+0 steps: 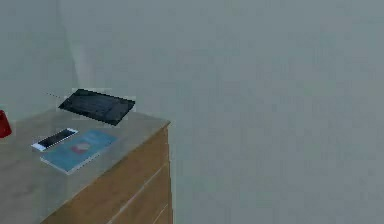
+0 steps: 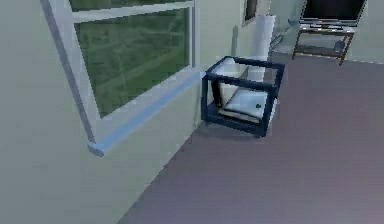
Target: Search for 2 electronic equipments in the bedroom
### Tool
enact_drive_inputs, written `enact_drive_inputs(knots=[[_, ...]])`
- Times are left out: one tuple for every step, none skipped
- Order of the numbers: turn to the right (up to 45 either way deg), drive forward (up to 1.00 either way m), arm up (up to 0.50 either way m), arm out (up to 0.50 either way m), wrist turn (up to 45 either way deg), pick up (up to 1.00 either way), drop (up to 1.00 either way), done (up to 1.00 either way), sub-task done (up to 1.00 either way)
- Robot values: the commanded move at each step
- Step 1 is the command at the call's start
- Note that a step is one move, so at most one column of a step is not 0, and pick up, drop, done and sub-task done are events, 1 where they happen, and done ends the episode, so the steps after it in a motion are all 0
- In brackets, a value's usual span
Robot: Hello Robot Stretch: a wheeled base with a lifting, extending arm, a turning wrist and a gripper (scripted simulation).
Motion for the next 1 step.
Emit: enact_drive_inputs(knots=[[45.0,0.0,0.0,0.0,0.0,0.0,0.0,0.0,0.0]])
